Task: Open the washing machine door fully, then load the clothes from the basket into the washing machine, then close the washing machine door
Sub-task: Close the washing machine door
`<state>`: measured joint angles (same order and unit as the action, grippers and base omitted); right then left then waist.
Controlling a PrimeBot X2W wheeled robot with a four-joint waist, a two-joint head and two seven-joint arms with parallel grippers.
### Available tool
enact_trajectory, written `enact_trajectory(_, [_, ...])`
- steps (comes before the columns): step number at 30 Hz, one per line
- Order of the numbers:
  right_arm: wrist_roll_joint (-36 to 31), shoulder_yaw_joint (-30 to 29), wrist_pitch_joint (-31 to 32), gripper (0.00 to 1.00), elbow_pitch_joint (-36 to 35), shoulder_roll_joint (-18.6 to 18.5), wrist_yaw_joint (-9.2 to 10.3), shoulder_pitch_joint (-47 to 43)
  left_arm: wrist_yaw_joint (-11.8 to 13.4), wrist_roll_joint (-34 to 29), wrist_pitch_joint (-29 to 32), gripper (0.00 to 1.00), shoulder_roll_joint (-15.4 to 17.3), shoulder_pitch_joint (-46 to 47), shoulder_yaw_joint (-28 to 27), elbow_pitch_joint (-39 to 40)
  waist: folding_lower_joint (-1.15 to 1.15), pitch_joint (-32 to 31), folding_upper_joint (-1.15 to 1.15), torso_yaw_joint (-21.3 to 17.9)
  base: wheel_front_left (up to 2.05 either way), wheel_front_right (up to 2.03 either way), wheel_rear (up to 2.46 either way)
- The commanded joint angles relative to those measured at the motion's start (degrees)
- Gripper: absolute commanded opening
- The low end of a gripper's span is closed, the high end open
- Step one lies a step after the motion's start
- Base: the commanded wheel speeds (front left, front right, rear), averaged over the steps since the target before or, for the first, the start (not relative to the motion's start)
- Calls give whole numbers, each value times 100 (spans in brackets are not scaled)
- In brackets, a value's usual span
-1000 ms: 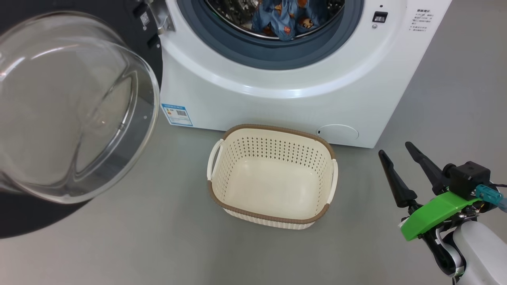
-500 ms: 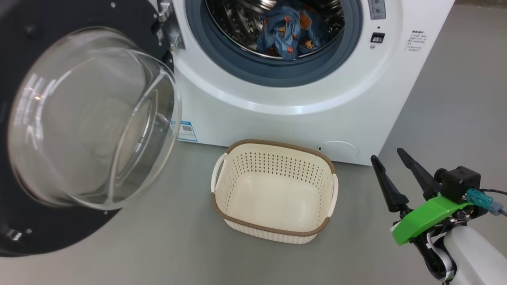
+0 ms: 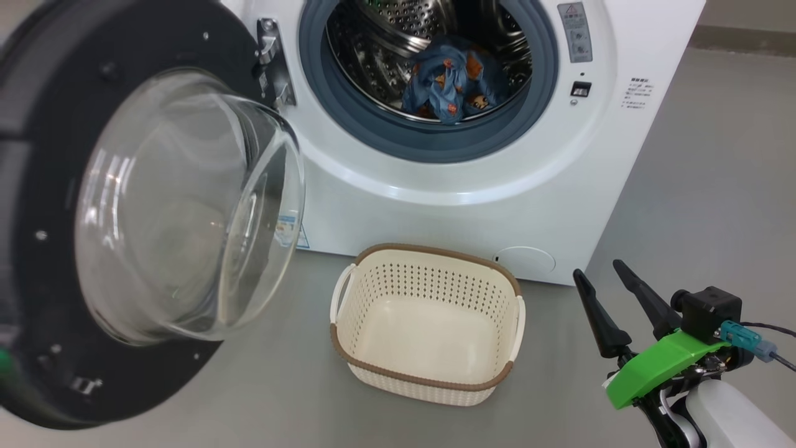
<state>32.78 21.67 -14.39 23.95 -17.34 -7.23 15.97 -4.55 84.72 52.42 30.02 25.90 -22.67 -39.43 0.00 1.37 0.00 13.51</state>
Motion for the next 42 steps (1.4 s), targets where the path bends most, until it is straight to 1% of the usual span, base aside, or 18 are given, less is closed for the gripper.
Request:
enact_trajectory(1, [52, 31, -61, 100, -128, -24, -25, -42, 64, 135, 247, 0, 180, -98, -69, 427, 0, -71, 0, -30, 0, 0, 0])
enact_trajectory(2, [57, 31, -61, 100, -121, 2, -25, -71, 181, 202, 428, 0, 114, -260, -44, 737, 0, -119, 0, -55, 0, 0, 0])
enact_trajectory(4, [62, 27, -61, 100, -121, 24, -25, -87, 308, 226, 570, 0, 60, -425, -1, 1056, 0, -147, 0, -83, 0, 0, 0])
enact_trajectory(9, [74, 34, -61, 100, -123, 63, -25, -120, 609, 261, 863, 0, -94, -815, 139, 1897, 0, -214, 0, -197, 0, 0, 0])
enact_trajectory(15, [75, 19, -61, 100, -133, 94, -25, -163, 980, 457, 1141, 0, -413, -1156, 267, 2928, 0, -241, 0, -343, 0, 0, 0])
enact_trajectory(19, [71, -3, -61, 100, -146, 109, -25, -149, 1120, 490, 1186, 0, -568, -1256, 361, 3368, 0, -227, 0, -435, 0, 0, 0])
enact_trajectory(24, [61, -49, -61, 100, -162, 162, -25, -107, 1181, 475, 1208, 0, -803, -1319, 581, 3774, 0, -193, 0, -659, 0, 0, 0])
enact_trajectory(33, [25, -155, -61, 100, -191, 197, -25, -92, 1164, 523, 1222, 0, -1127, -1307, 828, 4181, 0, -144, 0, -1228, 0, 0, 0])
enact_trajectory(42, [3, -218, -61, 100, -226, 245, -25, -57, 1116, 409, 975, 0, -1388, -1172, 948, 4368, 0, -58, 0, -1851, 0, 0, 0])
